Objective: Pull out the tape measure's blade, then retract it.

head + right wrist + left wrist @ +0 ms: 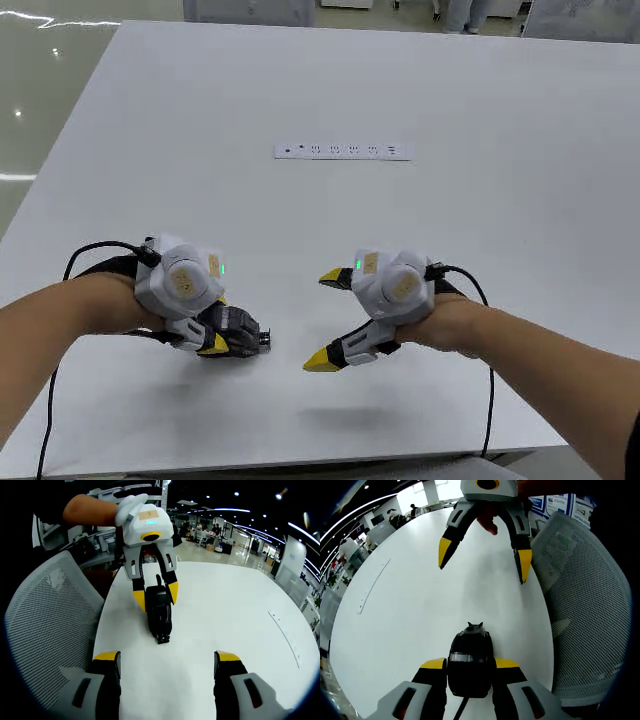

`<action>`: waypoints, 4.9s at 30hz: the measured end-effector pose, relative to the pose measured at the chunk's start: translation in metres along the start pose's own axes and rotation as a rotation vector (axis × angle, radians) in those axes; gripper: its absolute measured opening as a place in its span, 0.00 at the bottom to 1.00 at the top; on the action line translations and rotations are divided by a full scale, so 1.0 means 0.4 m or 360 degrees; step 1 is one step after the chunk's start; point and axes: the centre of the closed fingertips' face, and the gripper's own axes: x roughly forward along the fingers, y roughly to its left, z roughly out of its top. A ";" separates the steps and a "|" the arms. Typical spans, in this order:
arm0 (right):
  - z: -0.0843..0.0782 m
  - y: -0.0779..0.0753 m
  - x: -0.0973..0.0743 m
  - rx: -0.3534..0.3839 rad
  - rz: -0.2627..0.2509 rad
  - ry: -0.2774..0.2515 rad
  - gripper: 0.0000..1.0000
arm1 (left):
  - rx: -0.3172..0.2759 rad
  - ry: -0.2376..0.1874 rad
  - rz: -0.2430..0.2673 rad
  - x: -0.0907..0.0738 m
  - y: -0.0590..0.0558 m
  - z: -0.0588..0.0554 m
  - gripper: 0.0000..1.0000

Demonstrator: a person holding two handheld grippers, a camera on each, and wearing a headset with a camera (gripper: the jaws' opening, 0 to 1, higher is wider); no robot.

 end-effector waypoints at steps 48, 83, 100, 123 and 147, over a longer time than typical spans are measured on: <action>-0.021 0.022 0.211 -0.0138 0.0192 0.0271 0.11 | -0.0035 -0.0098 0.0008 -0.001 -0.002 -0.001 0.30; -0.034 0.020 0.195 -0.0200 0.0222 0.0317 0.11 | -0.0055 -0.0123 0.0022 -0.001 -0.003 0.001 0.30; -0.022 0.016 0.218 -0.0192 0.0250 0.0316 0.12 | -0.0057 -0.0103 0.0024 0.002 0.002 0.000 0.30; -0.030 0.018 0.206 -0.0098 0.0230 0.0327 0.11 | -0.0083 -0.0125 0.0037 0.002 0.000 -0.001 0.30; -0.048 0.018 0.185 -0.0067 0.0212 0.0366 0.11 | -0.0107 -0.0125 0.0008 0.001 -0.003 -0.003 0.30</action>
